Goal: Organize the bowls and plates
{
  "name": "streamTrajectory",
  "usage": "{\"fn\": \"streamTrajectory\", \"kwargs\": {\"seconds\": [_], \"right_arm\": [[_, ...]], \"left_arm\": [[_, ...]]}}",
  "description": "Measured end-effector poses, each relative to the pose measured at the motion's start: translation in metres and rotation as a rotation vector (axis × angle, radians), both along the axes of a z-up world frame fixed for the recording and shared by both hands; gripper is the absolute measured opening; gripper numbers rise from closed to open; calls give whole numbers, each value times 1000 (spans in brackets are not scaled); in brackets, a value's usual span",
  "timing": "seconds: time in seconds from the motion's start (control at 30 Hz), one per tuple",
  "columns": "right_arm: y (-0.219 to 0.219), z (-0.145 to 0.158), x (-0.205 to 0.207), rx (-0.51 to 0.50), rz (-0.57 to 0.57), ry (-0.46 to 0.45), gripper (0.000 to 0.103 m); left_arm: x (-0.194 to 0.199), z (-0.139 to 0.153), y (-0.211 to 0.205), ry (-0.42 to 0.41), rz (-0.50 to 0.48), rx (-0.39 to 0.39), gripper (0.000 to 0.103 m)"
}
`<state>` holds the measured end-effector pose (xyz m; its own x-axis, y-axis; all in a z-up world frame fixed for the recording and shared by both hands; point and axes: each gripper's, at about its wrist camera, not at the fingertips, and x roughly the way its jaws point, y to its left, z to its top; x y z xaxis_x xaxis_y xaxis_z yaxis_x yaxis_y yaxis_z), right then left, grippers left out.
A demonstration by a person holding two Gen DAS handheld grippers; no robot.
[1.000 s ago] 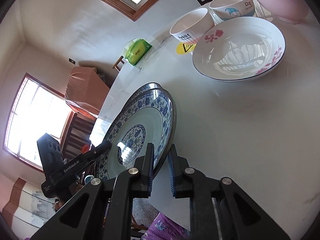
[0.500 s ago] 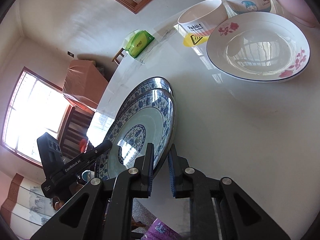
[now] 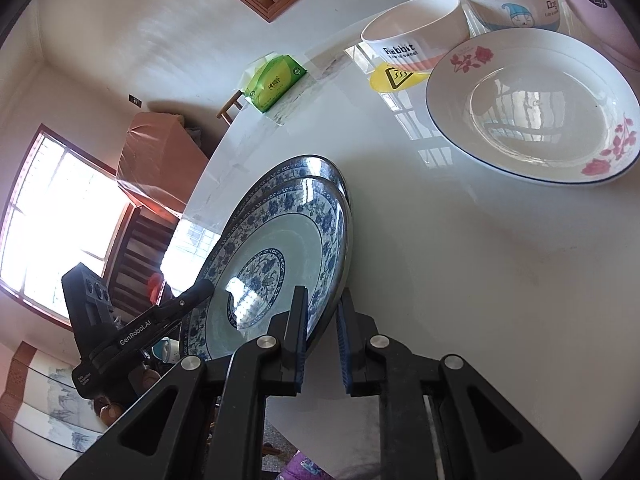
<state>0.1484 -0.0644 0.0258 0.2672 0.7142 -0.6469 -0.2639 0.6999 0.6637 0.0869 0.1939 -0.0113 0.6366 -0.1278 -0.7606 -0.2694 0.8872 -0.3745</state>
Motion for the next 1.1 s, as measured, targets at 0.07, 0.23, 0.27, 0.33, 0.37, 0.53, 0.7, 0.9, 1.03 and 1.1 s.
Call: {"fn": "streamTrajectory", "kwargs": {"seconds": [0.07, 0.23, 0.27, 0.33, 0.37, 0.53, 0.7, 0.9, 1.03, 1.1], "right_arm": [[1, -1, 1, -6, -2, 1, 15], [6, -1, 1, -43, -9, -18, 15], [7, 0, 1, -51, -9, -24, 15], [10, 1, 1, -66, -7, -37, 15], [11, 2, 1, -76, -6, -45, 15], [17, 3, 1, -112, -3, -68, 15], [23, 5, -2, -172, -1, -115, 18], [29, 3, -6, -213, 14, -152, 22], [33, 5, -8, -235, 22, -183, 23], [35, 7, -10, -251, 22, -204, 24]], "left_arm": [[2, -1, 2, 0, -2, 3, 20], [6, -2, 5, -7, 4, 11, 20], [7, -2, 6, -9, 8, 10, 20], [9, -2, 8, -11, 9, 11, 20], [9, -3, 8, -13, 10, 12, 20], [12, -3, 11, -20, 14, 35, 20], [12, -4, 8, -31, 14, 65, 21], [12, -3, 9, -45, 15, 71, 30], [13, -2, 5, -48, 8, 89, 36], [13, -1, 2, -57, -1, 101, 43]]}}
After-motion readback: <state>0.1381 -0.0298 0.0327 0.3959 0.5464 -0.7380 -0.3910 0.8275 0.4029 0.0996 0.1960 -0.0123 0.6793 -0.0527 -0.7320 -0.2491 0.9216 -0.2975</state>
